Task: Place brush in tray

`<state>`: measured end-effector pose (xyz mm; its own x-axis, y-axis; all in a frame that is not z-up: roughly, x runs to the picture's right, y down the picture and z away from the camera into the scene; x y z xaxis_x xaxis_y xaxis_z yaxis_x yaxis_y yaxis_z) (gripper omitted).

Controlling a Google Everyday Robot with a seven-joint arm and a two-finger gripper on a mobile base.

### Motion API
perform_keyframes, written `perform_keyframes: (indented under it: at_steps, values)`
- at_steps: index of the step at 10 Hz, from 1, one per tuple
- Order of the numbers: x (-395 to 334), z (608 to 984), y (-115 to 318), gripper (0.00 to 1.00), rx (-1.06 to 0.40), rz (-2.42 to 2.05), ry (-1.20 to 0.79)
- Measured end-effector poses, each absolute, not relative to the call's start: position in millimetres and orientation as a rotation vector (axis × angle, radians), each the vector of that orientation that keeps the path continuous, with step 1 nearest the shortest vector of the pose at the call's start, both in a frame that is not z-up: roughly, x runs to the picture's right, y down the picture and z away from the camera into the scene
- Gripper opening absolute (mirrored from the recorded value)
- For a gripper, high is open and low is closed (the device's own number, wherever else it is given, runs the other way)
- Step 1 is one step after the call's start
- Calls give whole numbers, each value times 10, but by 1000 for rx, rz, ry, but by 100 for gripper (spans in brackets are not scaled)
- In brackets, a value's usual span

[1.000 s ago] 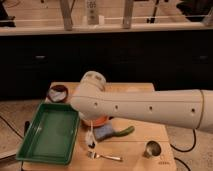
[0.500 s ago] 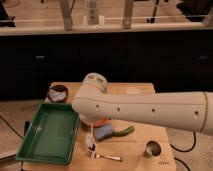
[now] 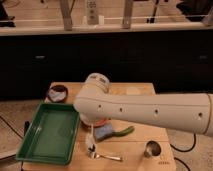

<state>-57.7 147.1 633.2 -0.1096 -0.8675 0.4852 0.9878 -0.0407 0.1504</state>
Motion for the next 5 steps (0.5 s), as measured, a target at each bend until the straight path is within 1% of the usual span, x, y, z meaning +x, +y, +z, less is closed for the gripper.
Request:
perform_keyframes:
  at_steps: [5]
  values:
    - [-560, 6317, 1471, 5, -290, -1595, -538]
